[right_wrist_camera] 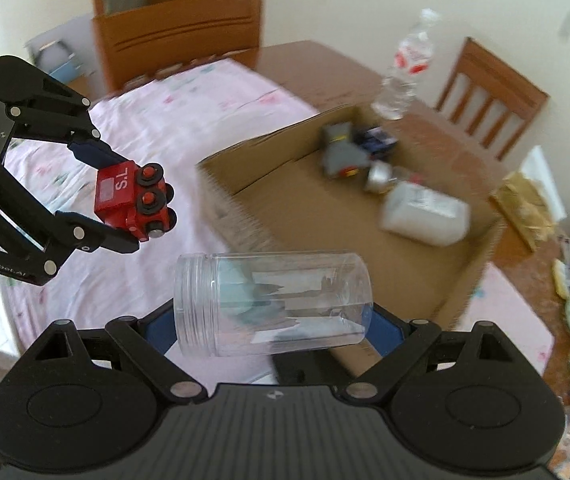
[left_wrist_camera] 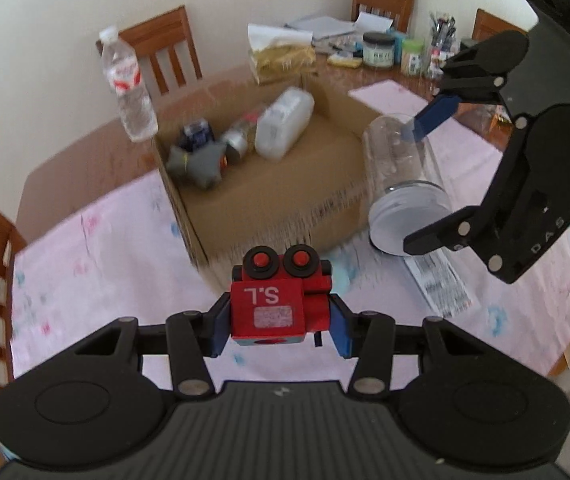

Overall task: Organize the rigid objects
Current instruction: 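Carry the red train and clear jar over the box and lower them in, then open both tools and withdraw them from the box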

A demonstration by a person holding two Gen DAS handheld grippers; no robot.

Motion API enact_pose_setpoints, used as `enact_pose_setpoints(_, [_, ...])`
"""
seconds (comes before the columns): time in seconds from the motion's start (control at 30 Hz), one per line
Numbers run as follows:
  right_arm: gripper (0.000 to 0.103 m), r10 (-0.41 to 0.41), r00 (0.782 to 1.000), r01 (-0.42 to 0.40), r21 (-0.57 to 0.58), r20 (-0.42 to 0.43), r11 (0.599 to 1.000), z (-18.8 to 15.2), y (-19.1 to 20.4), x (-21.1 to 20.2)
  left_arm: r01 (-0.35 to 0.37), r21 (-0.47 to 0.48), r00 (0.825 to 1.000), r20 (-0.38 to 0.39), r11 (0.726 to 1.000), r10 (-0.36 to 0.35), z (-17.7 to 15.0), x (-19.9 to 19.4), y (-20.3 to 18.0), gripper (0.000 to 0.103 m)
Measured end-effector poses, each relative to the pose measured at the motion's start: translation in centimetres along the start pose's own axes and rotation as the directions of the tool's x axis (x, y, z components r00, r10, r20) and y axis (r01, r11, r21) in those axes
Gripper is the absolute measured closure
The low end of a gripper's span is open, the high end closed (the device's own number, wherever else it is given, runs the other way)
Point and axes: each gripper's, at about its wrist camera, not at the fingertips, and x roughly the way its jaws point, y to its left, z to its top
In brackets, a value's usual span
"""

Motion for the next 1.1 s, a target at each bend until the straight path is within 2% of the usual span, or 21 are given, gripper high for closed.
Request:
enact_pose_setpoints(0.23, [0.007, -0.072, 0.997, 0.070, 0.070, 0.022, 0.995, 1.0, -2.9, -0.1, -0.008, 0.033, 0.999, 0.044, 0.999, 0.007, 4.2, 2.2, 1.9, 0.055])
enact_pose_setpoints(0.53, [0.007, -0.107, 0.994, 0.104, 0.148, 0.018, 0.984, 1.7, -5.3, 0.8, -0.019, -0.016, 0.999, 0.050, 1.000, 0.020, 8.0, 7.1, 4.0, 0.055])
enact_pose_setpoints(0.57, [0.007, -0.109, 0.994, 0.105, 0.156, 0.017, 0.982, 1.7, -5.5, 0.9, -0.027, -0.031, 0.998, 0.056, 0.999, 0.029, 8.2, 7.6, 4.3, 0.050])
enact_pose_setpoints(0.63, [0.007, -0.115, 0.993, 0.110, 0.173, 0.016, 0.979, 1.8, -5.9, 1.2, -0.055, -0.060, 0.996, 0.066, 0.997, 0.058, 8.4, 8.7, 4.7, 0.028])
enact_pose_setpoints(0.67, [0.007, -0.116, 0.993, 0.111, 0.182, 0.015, 0.977, 1.8, -6.1, 1.3, -0.075, -0.069, 0.994, 0.070, 0.995, 0.079, 8.4, 9.0, 4.8, 0.012])
enact_pose_setpoints(0.73, [0.007, -0.115, 0.993, 0.111, 0.199, 0.012, 0.974, 1.9, -6.5, 1.5, -0.103, -0.081, 0.989, 0.094, 0.991, 0.110, 8.2, 9.1, 4.8, 0.010])
enact_pose_setpoints(0.83, [0.007, -0.117, 0.993, 0.112, 0.224, 0.009, 0.968, 1.9, -7.0, 2.0, -0.077, -0.099, 0.993, 0.084, 0.992, 0.086, 7.7, 8.5, 4.8, 0.009])
enact_pose_setpoints(1.0, [0.007, -0.117, 0.993, 0.113, 0.260, -0.003, 0.959, 2.2, -7.7, 3.1, -0.118, -0.133, 0.989, 0.075, 0.984, 0.129, 6.5, 6.6, 4.7, 0.007])
enact_pose_setpoints(1.1, [0.007, -0.114, 0.993, 0.113, 0.281, -0.012, 0.953, 2.6, -8.1, 3.9, -0.113, -0.186, 0.988, 0.080, 0.976, 0.129, 5.3, 5.0, 4.9, 0.007])
